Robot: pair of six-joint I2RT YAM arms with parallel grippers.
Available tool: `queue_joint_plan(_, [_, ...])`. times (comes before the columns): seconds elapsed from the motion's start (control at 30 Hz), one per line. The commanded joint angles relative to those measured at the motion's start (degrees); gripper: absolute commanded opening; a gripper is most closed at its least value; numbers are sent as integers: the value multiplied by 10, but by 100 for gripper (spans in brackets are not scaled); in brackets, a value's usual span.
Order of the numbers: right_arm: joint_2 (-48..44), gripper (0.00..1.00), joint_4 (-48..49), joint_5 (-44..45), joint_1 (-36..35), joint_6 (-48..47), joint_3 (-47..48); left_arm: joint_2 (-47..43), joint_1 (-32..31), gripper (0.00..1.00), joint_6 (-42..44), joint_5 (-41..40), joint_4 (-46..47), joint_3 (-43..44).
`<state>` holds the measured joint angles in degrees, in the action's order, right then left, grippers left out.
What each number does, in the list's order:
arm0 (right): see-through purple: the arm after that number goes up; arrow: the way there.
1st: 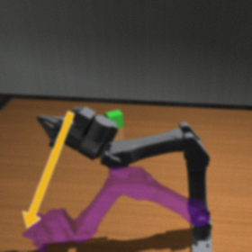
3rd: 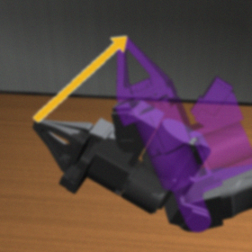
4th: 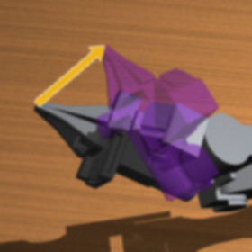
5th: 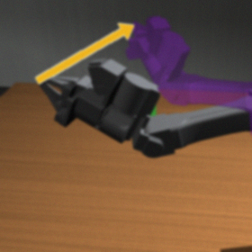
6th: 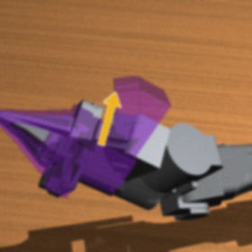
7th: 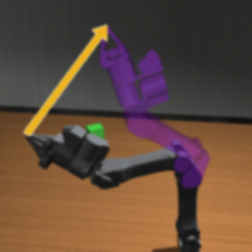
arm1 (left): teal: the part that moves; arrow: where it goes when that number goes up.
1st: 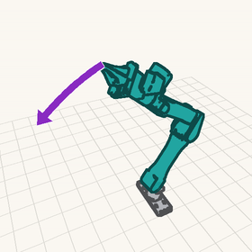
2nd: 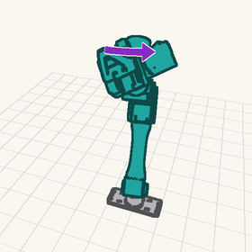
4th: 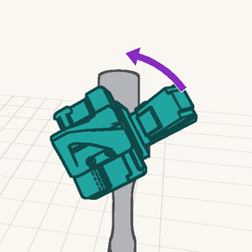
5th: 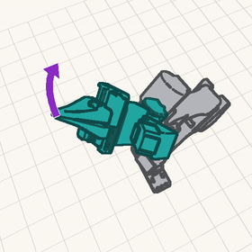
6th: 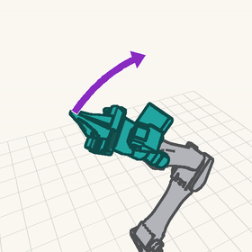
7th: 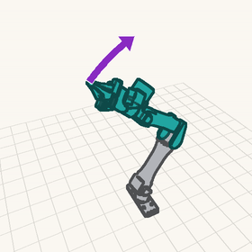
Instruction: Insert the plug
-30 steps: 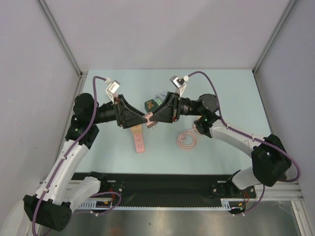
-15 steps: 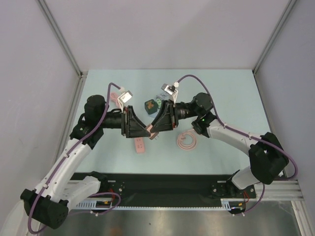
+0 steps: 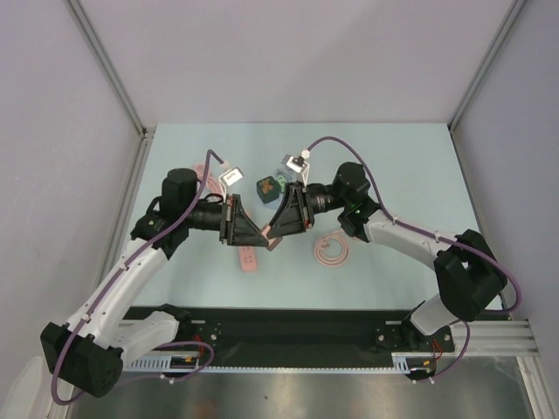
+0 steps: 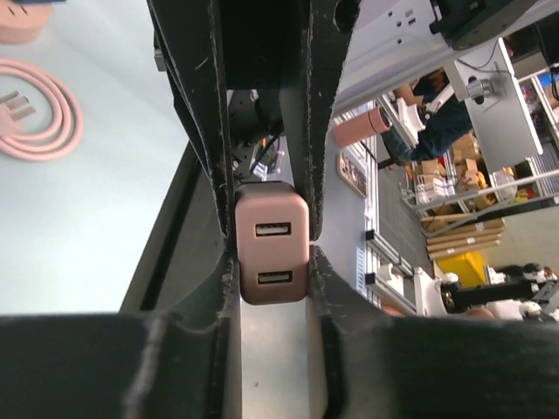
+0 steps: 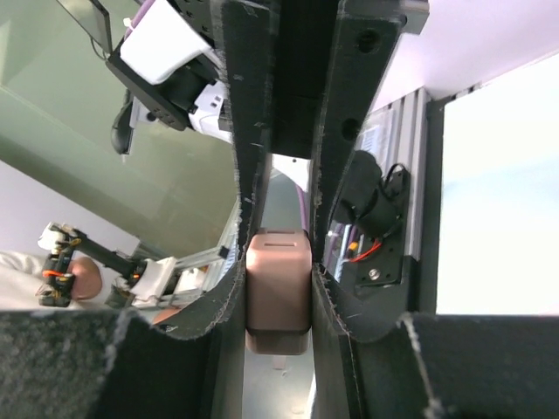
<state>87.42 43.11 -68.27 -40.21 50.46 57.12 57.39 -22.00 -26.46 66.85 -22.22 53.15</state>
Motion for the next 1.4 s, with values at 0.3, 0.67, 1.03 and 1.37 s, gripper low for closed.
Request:
queue_joint_plan(0.3, [-7,85,-2,17,24,-1,45,17,-4,0,104,-85,-50,16])
queue_joint_plan(0.67, [-93,100,-101,169,149,-11,-9,20,-5,0,38,-494,-193,45])
queue_joint_plan(1.03, [-244,100,-453,340,174,-139,-26,-55,-45,0,-200,-760,-195,-47])
queue_joint_plan(1.37, [-263,100,-499,315,196,-183,-47,-32,-166,0,-315,-837,-177,-98])
